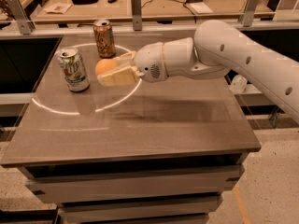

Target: Move orange near 7up can

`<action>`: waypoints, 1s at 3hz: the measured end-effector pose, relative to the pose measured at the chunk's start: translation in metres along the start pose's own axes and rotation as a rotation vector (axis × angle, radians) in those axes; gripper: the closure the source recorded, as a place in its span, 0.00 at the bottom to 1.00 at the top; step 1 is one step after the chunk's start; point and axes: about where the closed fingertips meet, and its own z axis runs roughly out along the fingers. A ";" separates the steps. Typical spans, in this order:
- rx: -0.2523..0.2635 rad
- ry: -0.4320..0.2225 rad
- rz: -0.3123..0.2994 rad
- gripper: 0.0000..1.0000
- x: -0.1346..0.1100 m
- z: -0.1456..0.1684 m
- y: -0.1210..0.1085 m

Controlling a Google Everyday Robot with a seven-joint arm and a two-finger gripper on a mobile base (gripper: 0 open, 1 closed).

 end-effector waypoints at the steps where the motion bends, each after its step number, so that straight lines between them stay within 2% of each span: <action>1: -0.059 0.008 -0.009 1.00 0.001 0.014 0.023; 2: -0.090 0.016 -0.015 1.00 0.005 0.027 0.034; 3: -0.094 0.033 -0.022 1.00 0.008 0.043 0.036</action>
Offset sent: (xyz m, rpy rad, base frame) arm -0.0408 0.0400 -0.0194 -0.0170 0.0192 0.1194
